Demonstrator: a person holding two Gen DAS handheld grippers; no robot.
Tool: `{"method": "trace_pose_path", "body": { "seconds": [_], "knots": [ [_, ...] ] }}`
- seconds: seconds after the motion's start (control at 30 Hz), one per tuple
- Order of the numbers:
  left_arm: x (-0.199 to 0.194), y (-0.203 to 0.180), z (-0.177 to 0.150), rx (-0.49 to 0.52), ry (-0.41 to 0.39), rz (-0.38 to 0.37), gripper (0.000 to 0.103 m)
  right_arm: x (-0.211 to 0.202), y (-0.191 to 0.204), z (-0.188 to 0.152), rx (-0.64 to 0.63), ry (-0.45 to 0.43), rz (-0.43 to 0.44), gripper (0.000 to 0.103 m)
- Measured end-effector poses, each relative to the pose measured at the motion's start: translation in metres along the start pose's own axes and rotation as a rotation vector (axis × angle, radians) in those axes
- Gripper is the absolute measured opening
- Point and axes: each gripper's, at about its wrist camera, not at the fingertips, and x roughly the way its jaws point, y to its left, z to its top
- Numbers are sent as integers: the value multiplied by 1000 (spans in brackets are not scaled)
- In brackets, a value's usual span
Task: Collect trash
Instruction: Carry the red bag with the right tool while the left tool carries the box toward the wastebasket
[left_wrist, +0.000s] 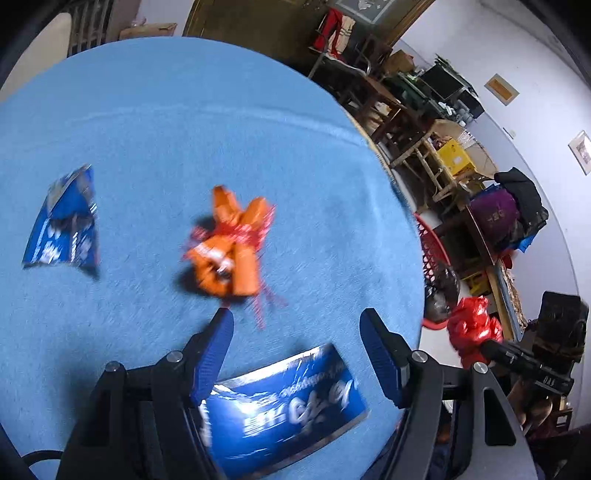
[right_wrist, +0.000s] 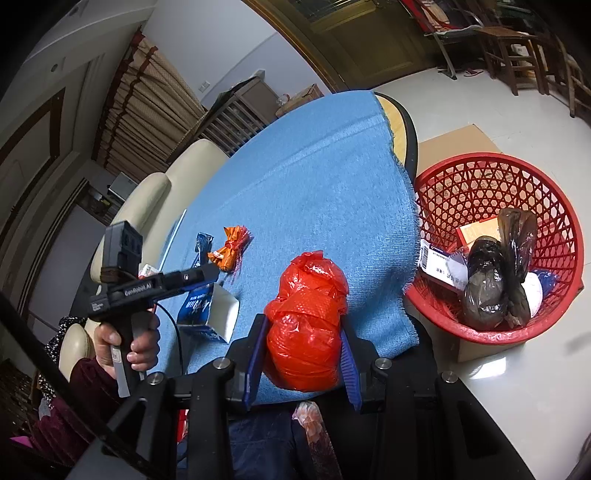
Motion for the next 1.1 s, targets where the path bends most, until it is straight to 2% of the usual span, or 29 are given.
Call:
{"method": "trace_pose_path", "body": {
  "seconds": [0.13,0.23,0.33,0.47,0.67,0.7,0.73,0.8,0.93,1.1],
  "knots": [
    [-14,3,-16,4,11,-22,71,3,2,-1,-3,9,1,39],
    [-21,-8,-37,71,45,-44,71,5,2,-1,-3,12,0,39],
    [-21,-26,-57,150,64,-23,71,6,1,0,4,15,-3,39],
    [-17,-45,-71,168,47,23,71,4,3,0,-1,8,-5,39],
    [-4,-73,-71,213,-16,200,71,1,7,0,-18,-4,-7,39],
    [-1,-77,-70,225,-19,219,67,0,7,0,-20,-7,-7,39],
    [3,-82,-71,242,-22,232,58,-1,7,0,-21,-12,-6,39],
    [7,-89,-70,264,-23,258,58,-4,5,0,-20,-23,-5,39],
    [9,-103,-68,289,-32,265,58,-9,-2,3,-10,-46,-9,39],
    [10,-144,-49,344,-67,215,58,-28,-21,12,17,-113,-46,39]
  ]
}}
